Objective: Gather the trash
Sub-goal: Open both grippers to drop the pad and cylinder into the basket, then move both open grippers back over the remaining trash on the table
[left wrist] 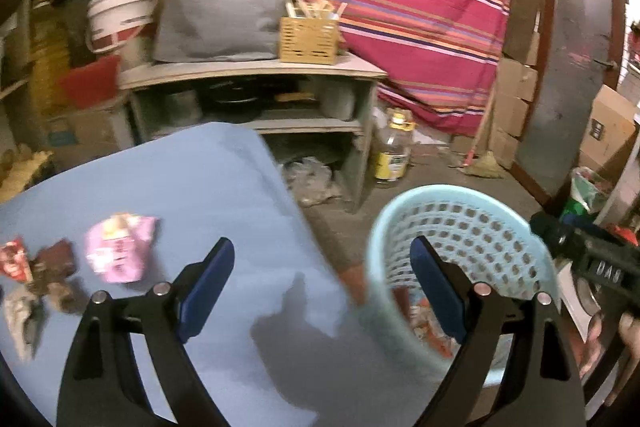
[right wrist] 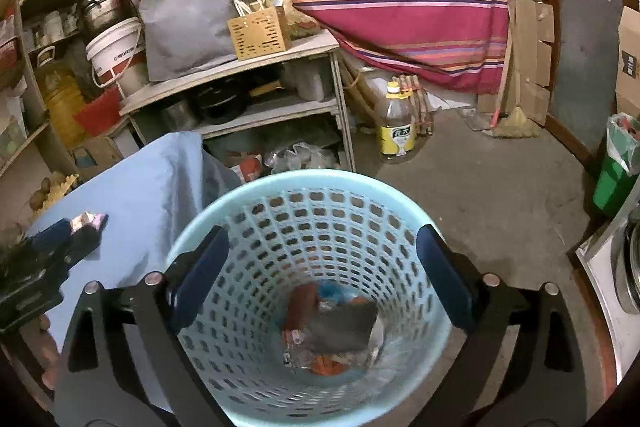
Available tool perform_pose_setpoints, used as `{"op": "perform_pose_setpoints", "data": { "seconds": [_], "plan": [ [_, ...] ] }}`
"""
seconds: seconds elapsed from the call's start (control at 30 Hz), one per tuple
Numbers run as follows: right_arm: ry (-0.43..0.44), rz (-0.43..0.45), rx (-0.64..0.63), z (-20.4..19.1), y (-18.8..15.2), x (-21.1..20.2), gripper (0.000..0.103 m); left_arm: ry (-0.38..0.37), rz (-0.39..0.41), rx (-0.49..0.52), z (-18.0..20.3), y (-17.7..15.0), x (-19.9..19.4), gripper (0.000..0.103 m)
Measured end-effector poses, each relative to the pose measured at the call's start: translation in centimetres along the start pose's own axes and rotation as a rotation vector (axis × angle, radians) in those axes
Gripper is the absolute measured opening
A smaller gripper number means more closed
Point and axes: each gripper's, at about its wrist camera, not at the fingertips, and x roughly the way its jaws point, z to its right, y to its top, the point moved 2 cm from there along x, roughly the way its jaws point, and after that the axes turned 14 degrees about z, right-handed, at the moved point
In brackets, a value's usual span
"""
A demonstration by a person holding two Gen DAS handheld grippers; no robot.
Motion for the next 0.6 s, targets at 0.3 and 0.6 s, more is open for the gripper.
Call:
{"op": "perform_pose_setpoints", "data": {
  "seconds": [0.3, 0.6],
  "plan": [
    [0.019, 0.027, -0.044, -6.1, 0.1, -0.2, 0.099, 0.169, 0.019, 0.019, -9.2, -1.7, -5.9, 0.096],
    [0.115, -0.012, -0.117, -15.2, -2.0, 1.2, 0.099, 0.37, -0.014, -0.071, -21.5, -4.3, -9.3, 0.098]
  ]
}}
